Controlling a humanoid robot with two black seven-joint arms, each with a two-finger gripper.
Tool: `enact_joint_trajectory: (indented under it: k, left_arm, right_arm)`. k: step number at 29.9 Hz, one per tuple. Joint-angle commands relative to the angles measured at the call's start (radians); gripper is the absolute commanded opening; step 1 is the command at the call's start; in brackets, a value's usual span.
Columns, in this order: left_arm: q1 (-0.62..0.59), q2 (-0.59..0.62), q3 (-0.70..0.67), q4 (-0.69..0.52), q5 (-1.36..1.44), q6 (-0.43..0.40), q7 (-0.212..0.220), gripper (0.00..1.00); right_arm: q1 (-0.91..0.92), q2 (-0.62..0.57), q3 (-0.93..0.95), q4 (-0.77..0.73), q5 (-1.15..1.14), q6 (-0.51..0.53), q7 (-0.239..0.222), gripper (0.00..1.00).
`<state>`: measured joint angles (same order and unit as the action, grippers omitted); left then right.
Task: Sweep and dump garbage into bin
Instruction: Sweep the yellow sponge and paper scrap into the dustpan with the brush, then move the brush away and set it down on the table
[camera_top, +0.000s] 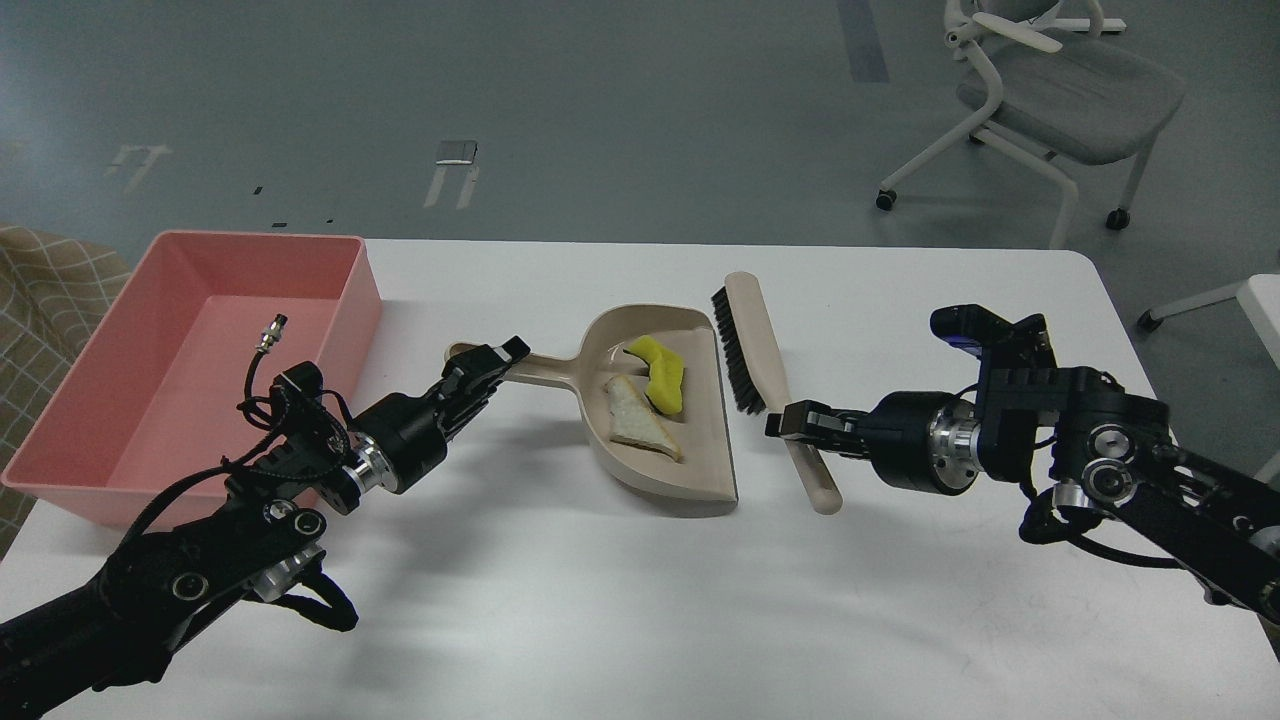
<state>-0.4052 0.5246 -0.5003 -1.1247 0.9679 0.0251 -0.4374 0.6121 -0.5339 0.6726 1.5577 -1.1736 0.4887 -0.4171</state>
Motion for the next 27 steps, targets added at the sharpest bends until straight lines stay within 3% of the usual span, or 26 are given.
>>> enact_joint_trajectory:
  k: [1,10,16,27]
  left_arm:
    - [0.0,0.0,-0.001,0.0,-0.002,0.001,-0.001,0.2]
    - [0.0,0.0,-0.007,0.0,-0.009,0.001,-0.004,0.2]
    - [-0.001,-0.015,-0.014,0.0,-0.04,0.001,-0.01,0.2]
    - [-0.003,-0.02,-0.014,0.002,-0.04,0.002,-0.009,0.21]
  right_arm:
    - [0.0,-0.052,0.021,0.007,0.008,0.0,0.0,0.0]
    - [0.0,-0.153,0.027,0.007,0.015,0.0,0.008,0.0]
    - [-0.025,-0.308,0.016,0.005,0.014,0.0,0.008,0.0]
    - [-0.13,-0.419,0.018,0.005,0.012,0.0,0.008,0.0]
